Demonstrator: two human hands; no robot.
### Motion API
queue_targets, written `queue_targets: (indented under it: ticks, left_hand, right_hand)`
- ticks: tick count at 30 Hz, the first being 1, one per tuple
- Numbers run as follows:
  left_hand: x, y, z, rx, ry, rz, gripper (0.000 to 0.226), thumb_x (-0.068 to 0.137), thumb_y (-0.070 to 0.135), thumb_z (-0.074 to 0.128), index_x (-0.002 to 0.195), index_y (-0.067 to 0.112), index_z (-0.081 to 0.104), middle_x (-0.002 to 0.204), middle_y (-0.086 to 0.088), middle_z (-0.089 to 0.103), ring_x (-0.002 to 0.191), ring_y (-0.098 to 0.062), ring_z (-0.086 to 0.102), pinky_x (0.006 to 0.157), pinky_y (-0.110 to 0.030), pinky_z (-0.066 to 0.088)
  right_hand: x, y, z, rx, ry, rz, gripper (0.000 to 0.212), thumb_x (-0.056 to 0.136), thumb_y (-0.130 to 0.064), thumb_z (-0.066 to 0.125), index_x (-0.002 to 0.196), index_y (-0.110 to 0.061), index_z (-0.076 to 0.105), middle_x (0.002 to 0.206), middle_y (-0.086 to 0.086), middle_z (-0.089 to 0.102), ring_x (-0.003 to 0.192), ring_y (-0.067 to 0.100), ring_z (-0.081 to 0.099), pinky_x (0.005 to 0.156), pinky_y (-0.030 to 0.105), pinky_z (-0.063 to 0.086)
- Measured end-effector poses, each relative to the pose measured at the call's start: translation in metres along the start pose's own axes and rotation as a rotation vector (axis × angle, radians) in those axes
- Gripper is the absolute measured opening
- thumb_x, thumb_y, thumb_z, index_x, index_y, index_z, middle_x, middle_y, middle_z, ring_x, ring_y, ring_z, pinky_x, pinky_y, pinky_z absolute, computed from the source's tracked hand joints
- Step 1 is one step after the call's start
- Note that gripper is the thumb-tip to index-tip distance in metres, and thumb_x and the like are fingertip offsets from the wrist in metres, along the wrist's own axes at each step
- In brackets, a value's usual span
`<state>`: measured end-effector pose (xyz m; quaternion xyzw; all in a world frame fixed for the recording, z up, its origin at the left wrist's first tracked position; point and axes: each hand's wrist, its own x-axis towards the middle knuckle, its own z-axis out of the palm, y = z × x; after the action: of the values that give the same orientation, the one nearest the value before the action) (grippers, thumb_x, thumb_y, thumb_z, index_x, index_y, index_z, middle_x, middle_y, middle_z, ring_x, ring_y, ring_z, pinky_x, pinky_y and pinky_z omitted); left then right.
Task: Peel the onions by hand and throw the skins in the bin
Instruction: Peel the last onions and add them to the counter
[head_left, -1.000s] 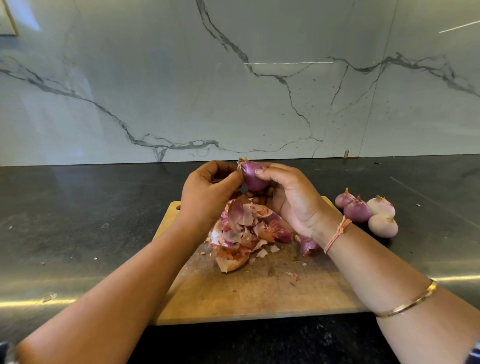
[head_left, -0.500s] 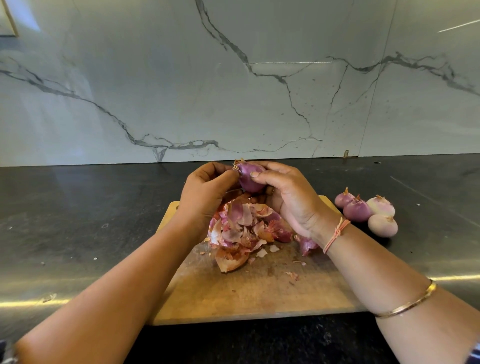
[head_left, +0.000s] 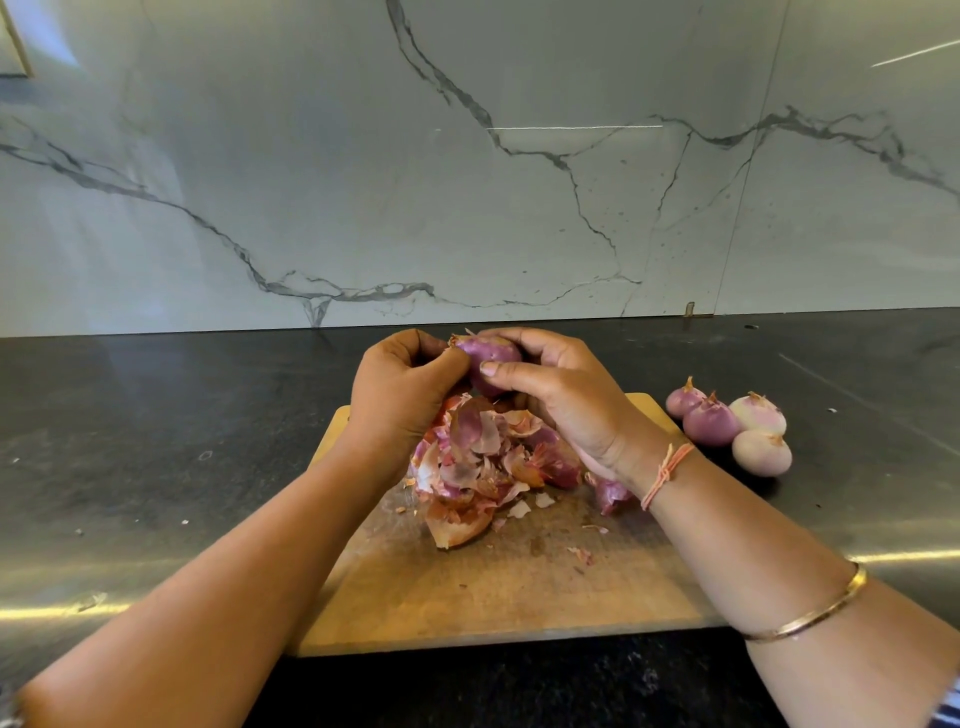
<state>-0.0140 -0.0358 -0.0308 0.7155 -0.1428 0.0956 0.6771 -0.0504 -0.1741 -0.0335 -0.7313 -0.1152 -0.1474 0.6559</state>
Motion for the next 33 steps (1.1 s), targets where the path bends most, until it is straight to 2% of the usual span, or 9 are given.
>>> queue_targets:
  ticks: [5, 9, 12, 17, 20, 22, 25, 30, 33]
  left_hand:
    - [0.000, 0.003, -0.001, 0.088, 0.024, 0.064, 0.016, 0.083, 0.010, 0.066, 0.067, 0.010, 0.062, 0.060, -0.002, 0.063, 0.067, -0.022, 0.060, 0.075, -0.047, 0.055]
    - [0.000, 0.005, -0.002, 0.030, -0.017, 0.059, 0.014, 0.083, 0.005, 0.065, 0.070, 0.008, 0.063, 0.054, 0.003, 0.066, 0.068, -0.021, 0.066, 0.079, -0.048, 0.055]
    - [0.000, 0.005, -0.001, -0.010, -0.032, 0.062, 0.014, 0.084, 0.006, 0.066, 0.071, 0.009, 0.064, 0.056, 0.003, 0.067, 0.068, -0.019, 0.066, 0.080, -0.043, 0.056]
    - [0.002, 0.001, -0.001, -0.125, -0.001, -0.008, 0.013, 0.085, 0.006, 0.065, 0.073, 0.008, 0.066, 0.058, 0.002, 0.067, 0.063, -0.013, 0.066, 0.071, -0.029, 0.058]
    - [0.004, -0.001, -0.001, -0.176, 0.003, -0.051, 0.013, 0.086, 0.008, 0.065, 0.074, 0.006, 0.067, 0.060, -0.001, 0.068, 0.062, -0.013, 0.065, 0.069, -0.025, 0.058]
    - [0.003, -0.001, 0.001, -0.181, -0.022, -0.069, 0.013, 0.087, 0.007, 0.064, 0.075, 0.004, 0.067, 0.057, -0.001, 0.066, 0.058, -0.010, 0.064, 0.065, -0.023, 0.057]
    - [0.000, 0.000, 0.002, -0.172, -0.055, -0.072, 0.016, 0.087, 0.008, 0.064, 0.072, 0.006, 0.066, 0.055, 0.001, 0.065, 0.056, -0.008, 0.063, 0.064, -0.022, 0.056]
    - [0.000, 0.001, -0.001, 0.059, -0.016, 0.059, 0.016, 0.087, 0.013, 0.065, 0.071, 0.014, 0.068, 0.062, 0.001, 0.069, 0.069, -0.020, 0.068, 0.078, -0.039, 0.058]
    - [0.002, -0.001, -0.005, 0.157, 0.038, 0.097, 0.019, 0.089, 0.014, 0.063, 0.071, 0.017, 0.067, 0.067, 0.000, 0.069, 0.073, -0.027, 0.070, 0.077, -0.045, 0.058]
  right_hand:
    - [0.001, -0.001, 0.001, 0.115, -0.022, 0.005, 0.024, 0.074, -0.014, 0.065, 0.097, -0.015, 0.072, 0.101, 0.010, 0.072, 0.101, 0.024, 0.066, 0.096, 0.034, 0.051]
    - [0.001, -0.007, 0.000, 0.296, -0.004, 0.097, 0.015, 0.088, -0.008, 0.054, 0.096, -0.006, 0.067, 0.085, 0.012, 0.063, 0.065, 0.013, 0.058, 0.058, 0.020, 0.045]
    - [0.001, -0.010, -0.001, 0.406, 0.022, 0.196, 0.016, 0.093, -0.014, 0.047, 0.093, -0.009, 0.063, 0.077, 0.009, 0.058, 0.053, 0.013, 0.051, 0.049, 0.020, 0.041]
    - [0.004, -0.006, 0.001, 0.283, 0.073, 0.085, 0.016, 0.095, -0.010, 0.051, 0.104, -0.020, 0.061, 0.097, 0.008, 0.062, 0.067, 0.016, 0.058, 0.057, 0.023, 0.046]
    - [0.004, 0.000, 0.003, -0.032, 0.091, -0.011, 0.026, 0.093, -0.014, 0.058, 0.117, -0.022, 0.057, 0.118, 0.004, 0.059, 0.102, 0.017, 0.060, 0.088, 0.030, 0.052]
    - [0.001, 0.001, 0.005, -0.260, 0.085, -0.074, 0.037, 0.091, -0.017, 0.062, 0.125, -0.021, 0.049, 0.126, 0.002, 0.052, 0.111, 0.015, 0.055, 0.098, 0.026, 0.047]
    - [-0.002, -0.001, 0.008, -0.381, 0.131, -0.169, 0.036, 0.088, -0.014, 0.066, 0.119, -0.020, 0.049, 0.120, 0.001, 0.055, 0.103, 0.011, 0.056, 0.087, 0.015, 0.047]
    - [0.001, -0.002, 0.005, -0.263, 0.191, -0.091, 0.032, 0.081, -0.017, 0.072, 0.110, -0.016, 0.058, 0.106, 0.000, 0.064, 0.094, 0.012, 0.061, 0.086, 0.028, 0.053]
    - [0.001, -0.007, 0.005, -0.024, 0.147, -0.016, 0.032, 0.073, -0.023, 0.071, 0.100, -0.013, 0.055, 0.089, 0.008, 0.065, 0.067, 0.016, 0.060, 0.063, 0.031, 0.049]
